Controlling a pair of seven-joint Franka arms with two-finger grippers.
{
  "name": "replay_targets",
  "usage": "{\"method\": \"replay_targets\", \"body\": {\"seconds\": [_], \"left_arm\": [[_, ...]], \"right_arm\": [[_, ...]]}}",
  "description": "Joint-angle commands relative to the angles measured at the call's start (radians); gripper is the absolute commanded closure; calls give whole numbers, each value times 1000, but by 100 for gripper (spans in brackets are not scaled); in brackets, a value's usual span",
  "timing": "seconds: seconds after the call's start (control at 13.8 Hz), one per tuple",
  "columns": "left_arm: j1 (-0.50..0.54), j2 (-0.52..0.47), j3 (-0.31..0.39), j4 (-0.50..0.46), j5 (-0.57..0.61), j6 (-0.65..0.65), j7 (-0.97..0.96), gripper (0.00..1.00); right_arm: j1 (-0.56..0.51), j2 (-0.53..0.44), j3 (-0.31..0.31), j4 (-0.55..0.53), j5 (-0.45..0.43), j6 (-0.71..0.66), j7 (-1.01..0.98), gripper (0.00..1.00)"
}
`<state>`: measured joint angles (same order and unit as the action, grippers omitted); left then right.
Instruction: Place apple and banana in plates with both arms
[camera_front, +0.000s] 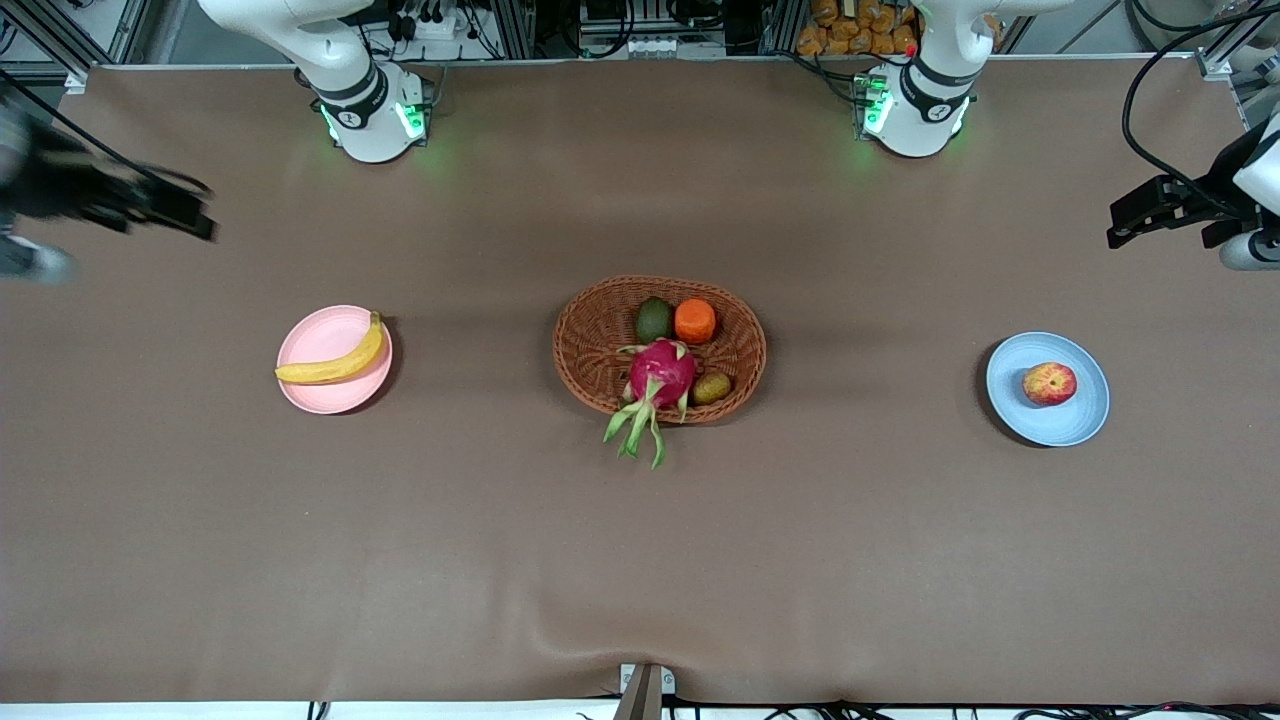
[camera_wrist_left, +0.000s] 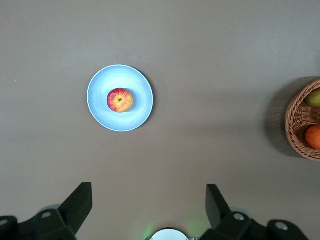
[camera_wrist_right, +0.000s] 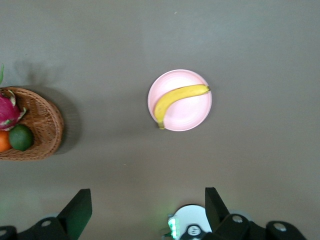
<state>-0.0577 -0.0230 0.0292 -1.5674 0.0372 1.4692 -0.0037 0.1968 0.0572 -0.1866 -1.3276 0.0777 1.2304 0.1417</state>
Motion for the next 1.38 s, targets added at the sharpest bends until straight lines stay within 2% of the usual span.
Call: {"method": "replay_targets", "body": {"seconds": [0.0, 0.22, 0.58, 1.31], "left_arm": [[-5, 11, 3, 24, -11, -13, 19, 0], [-2, 11, 5, 24, -14, -13, 19, 0], [-4, 11, 5, 24, -14, -15, 19, 0], [-5, 11, 3, 26, -17, -15, 18, 0]], "right_arm": [[-63, -69, 15, -81, -39, 29, -59, 0], [-109, -89, 15, -91, -42, 50, -157, 0], [-109, -206, 16, -237, -44, 141, -191, 0], [-96, -218, 32, -237, -47, 132, -194, 0]]}}
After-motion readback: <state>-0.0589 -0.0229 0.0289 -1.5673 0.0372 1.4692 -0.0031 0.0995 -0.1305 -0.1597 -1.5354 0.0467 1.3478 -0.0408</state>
